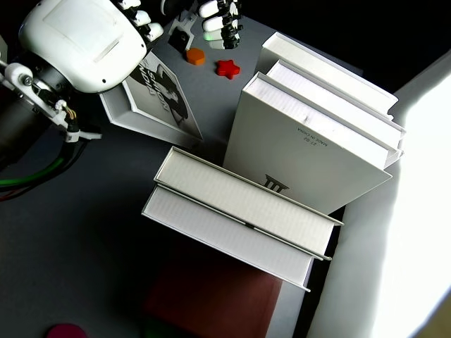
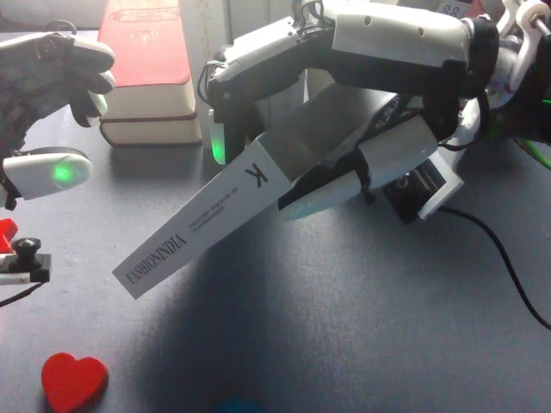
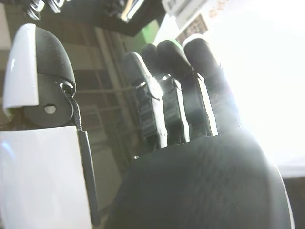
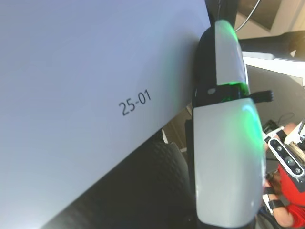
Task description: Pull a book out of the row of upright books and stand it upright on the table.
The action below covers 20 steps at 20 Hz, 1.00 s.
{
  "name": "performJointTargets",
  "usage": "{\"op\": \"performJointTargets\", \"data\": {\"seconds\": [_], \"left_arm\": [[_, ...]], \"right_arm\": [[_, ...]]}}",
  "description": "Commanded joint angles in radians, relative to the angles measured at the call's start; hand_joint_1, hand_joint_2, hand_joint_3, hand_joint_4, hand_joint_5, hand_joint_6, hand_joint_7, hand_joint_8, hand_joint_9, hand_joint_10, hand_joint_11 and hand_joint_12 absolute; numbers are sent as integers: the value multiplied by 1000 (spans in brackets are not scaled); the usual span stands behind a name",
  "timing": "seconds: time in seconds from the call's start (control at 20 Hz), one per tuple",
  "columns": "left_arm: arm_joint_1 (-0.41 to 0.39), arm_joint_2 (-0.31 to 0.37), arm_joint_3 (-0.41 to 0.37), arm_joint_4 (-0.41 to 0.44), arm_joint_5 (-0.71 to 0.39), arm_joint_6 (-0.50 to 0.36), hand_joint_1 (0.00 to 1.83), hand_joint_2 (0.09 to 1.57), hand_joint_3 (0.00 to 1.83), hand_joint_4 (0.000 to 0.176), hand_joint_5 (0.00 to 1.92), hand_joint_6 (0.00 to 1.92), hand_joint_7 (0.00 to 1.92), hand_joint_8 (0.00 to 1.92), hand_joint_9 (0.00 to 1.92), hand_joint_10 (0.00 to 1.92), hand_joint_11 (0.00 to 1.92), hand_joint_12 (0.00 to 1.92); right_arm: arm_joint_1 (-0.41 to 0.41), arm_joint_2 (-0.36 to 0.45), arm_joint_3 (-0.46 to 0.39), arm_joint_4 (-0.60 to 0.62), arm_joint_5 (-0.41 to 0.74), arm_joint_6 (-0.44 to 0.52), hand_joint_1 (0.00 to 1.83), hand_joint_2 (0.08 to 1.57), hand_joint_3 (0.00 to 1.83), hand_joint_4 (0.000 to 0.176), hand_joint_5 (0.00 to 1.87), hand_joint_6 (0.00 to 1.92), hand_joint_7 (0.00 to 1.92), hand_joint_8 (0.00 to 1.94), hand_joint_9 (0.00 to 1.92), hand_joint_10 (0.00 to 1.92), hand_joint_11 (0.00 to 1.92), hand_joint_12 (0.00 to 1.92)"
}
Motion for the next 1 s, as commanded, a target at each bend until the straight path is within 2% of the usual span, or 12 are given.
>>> {"op": "performJointTargets", "data": {"seconds": [0.0, 0.1, 0.2, 0.25, 0.5, 0.55, 0.6, 0.75, 0.8, 0.85, 0.9, 0.95], "left_arm": [[-6, 7, -7, -35, -117, -11, 1267, 898, 0, 0, 638, 516, 522, 1043, 490, 1508, 374, 1895], [-6, 8, -10, -35, -120, -11, 1250, 896, 0, 0, 623, 563, 504, 1128, 482, 1532, 344, 1919], [-4, 7, -10, -35, -119, -11, 1263, 900, 0, 0, 629, 540, 515, 1060, 472, 1530, 359, 1915], [-4, 7, -10, -35, -118, -11, 1266, 899, 0, 0, 629, 536, 512, 1051, 459, 1535, 354, 1915], [-3, 7, -13, -35, -116, -11, 1257, 891, 0, 0, 629, 540, 503, 1055, 445, 1539, 352, 1895], [-3, 7, -14, -35, -116, -11, 1246, 897, 0, 0, 622, 541, 491, 1084, 423, 1552, 333, 1893], [-3, 7, -14, -35, -117, -11, 1234, 901, 1, 0, 603, 559, 468, 1131, 403, 1593, 316, 1915], [-4, 7, -16, -35, -118, -11, 1241, 895, 0, 0, 601, 579, 498, 1054, 436, 1542, 361, 1880], [-6, 7, -17, -35, -119, -11, 1236, 890, 0, 0, 603, 568, 498, 1012, 438, 1521, 381, 1862], [-7, 5, -16, -34, -118, -11, 1228, 890, 0, 0, 601, 561, 500, 1006, 438, 1519, 376, 1844], [-7, 4, -16, -35, -118, -11, 1237, 894, 0, 0, 599, 552, 494, 1005, 408, 1533, 330, 1868], [-7, 3, -15, -36, -118, -11, 1235, 889, 0, 0, 605, 551, 492, 1001, 392, 1523, 299, 1864]], "right_arm": [[-4, -8, -11, 21, 11, 24, 1143, 1258, 0, 7, 691, 1431, 760, 1368, 656, 1228, 453, 1618], [-4, -6, -27, -3, 11, 24, 1214, 1177, 0, 0, 316, 883, 336, 682, 261, 1106, 98, 1692], [-4, 7, -40, -23, 10, 23, 634, 934, 0, 156, 12, 34, 12, 26, 9, 112, 3, 1374], [-4, 13, -44, -24, 10, 22, 475, 860, 0, 172, 2, 6, 2, 4, 1, 22, 0, 1313], [-4, 38, -69, -35, 9, 10, 249, 929, 1, 171, 0, 0, 0, 0, 0, 0, 0, 642], [-4, 43, -74, -36, 9, 10, 423, 870, 6, 101, 0, 0, 0, 0, 0, 0, 0, 434], [-4, 45, -76, -36, 9, 10, 358, 960, 0, 103, 0, 0, 0, 0, 0, 0, 0, 86], [-4, 45, -76, -34, 9, 10, 167, 1029, 15, 89, 0, 0, 0, 0, 0, 0, 0, 0], [-4, 47, -76, -31, 9, 10, 300, 1006, 2, 132, 0, 0, 0, 0, 0, 0, 0, 0], [-4, 49, -71, -16, 8, 6, 411, 1014, 4, 84, 0, 0, 0, 0, 0, 0, 0, 0], [-4, 52, -66, -5, 7, 2, 438, 1018, 5, 151, 0, 0, 0, 0, 0, 0, 0, 0], [-4, 61, -60, 16, 1, -8, 89, 1313, 42, 96, 0, 0, 0, 0, 0, 0, 0, 0]]}}
